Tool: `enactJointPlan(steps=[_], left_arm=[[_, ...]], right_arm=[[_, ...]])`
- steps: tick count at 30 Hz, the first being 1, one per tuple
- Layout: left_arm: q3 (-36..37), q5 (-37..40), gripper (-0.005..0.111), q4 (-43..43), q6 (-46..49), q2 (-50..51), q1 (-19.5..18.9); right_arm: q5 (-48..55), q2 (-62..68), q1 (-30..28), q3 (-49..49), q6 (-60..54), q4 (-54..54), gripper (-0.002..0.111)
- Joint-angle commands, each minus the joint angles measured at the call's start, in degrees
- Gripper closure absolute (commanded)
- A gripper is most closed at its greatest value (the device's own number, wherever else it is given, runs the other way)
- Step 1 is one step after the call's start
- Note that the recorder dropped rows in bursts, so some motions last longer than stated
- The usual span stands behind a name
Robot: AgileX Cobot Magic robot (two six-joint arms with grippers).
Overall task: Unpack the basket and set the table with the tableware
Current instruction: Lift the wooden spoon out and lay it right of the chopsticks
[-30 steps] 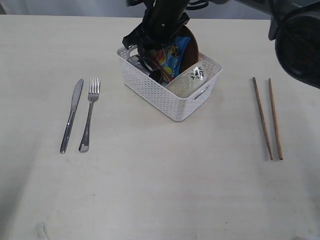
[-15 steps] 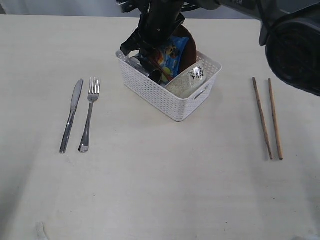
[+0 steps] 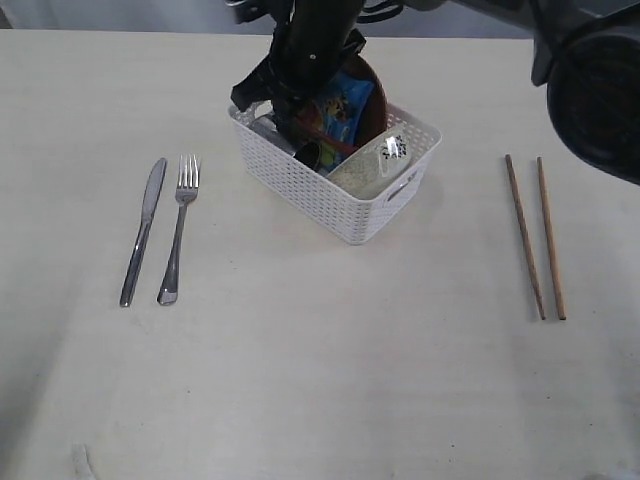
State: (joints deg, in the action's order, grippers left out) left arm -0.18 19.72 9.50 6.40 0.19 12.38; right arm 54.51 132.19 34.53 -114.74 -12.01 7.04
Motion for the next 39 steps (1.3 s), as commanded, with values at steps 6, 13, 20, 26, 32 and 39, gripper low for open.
enactJointPlan(steps=[6, 13, 20, 26, 32, 39], left_arm=[[0.2, -0.1, 0.107, -0.1, -0.2, -0.2, 0.3], [0.2, -0.1, 0.107, -0.1, -0.2, -0.2, 0.3], [0.2, -0.1, 0.107, -0.1, -0.1, -0.2, 0.3], [0.2, -0.1, 0.107, -0.1, -0.1, -0.2, 0.3], [0.2, -0.1, 0.107, -0.1, -0.1, -0.2, 0.3], [0.2, -0.1, 0.107, -0.1, -0.1, -0.2, 0.3]], right_arm=[[1.5, -9.0, 0.4, 0.2, 0.4, 1.9, 0.109], [2.5, -14.3, -0.1, 0.2, 0.4, 1.5, 0.109], [3.9, -18.9, -2.0, 0.2, 1.1, 1.4, 0.109], [7.3, -22.2, -5.9, 0.2, 2.2, 1.4, 0.109], [11.5, -23.8, -13.0, 0.2, 3.0, 1.4, 0.109], [12.7, -24.0, -24.0, 2.2, 4.7, 1.4, 0.109]])
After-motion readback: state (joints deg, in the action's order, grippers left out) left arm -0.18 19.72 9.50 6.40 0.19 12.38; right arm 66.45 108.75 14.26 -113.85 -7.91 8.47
